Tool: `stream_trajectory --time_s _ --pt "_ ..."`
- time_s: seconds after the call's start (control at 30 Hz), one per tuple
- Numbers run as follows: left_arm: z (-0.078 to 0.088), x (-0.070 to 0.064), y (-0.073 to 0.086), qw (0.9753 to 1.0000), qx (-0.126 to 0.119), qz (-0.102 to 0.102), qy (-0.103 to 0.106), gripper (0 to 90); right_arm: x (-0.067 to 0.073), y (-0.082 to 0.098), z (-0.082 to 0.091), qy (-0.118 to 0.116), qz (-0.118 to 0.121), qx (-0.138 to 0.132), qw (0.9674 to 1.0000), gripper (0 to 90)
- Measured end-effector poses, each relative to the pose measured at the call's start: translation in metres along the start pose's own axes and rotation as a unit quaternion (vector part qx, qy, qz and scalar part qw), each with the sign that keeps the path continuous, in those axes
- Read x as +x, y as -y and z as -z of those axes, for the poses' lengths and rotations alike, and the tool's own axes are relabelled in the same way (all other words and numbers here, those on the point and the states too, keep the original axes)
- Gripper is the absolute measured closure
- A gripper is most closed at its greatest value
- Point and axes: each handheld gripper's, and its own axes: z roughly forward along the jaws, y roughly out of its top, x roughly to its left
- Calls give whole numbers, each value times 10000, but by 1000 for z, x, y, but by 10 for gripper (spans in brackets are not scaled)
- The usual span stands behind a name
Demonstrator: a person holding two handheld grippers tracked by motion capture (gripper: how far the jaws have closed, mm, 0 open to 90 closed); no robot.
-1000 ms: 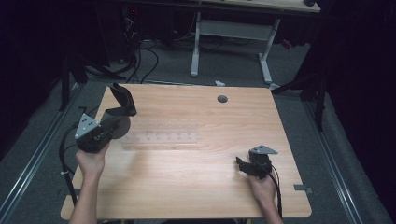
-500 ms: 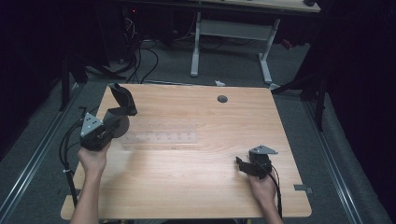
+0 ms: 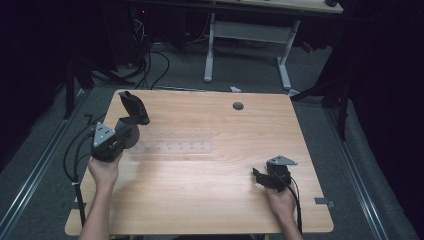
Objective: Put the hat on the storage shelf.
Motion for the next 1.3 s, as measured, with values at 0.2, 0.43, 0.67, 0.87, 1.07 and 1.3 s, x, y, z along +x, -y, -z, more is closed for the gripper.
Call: stream_trajectory --time_s 0.2,0.43,0.67,0.87,1.07,1.3 --pt "-4 -2 7 9998 31 -181 -21 860 0 0 0 -1 -3 0 10000 372" --pt "-4 4 13 10000 64 -34 -50 859 0 0 0 -4 10 1 10000 368" --pt "-2 8 19 9999 89 123 -28 854 0 0 0 -3 10 -1 10000 368" --pt "0 14 24 9990 333 282 -73 828 0 0 0 -3 12 2 10000 368" --pt "3 16 26 9981 466 343 -187 719 0 0 0 -4 13 2 10000 368" --pt "9 16 20 9968 444 593 -316 466 0 0 0 -5 22 -2 10000 368"
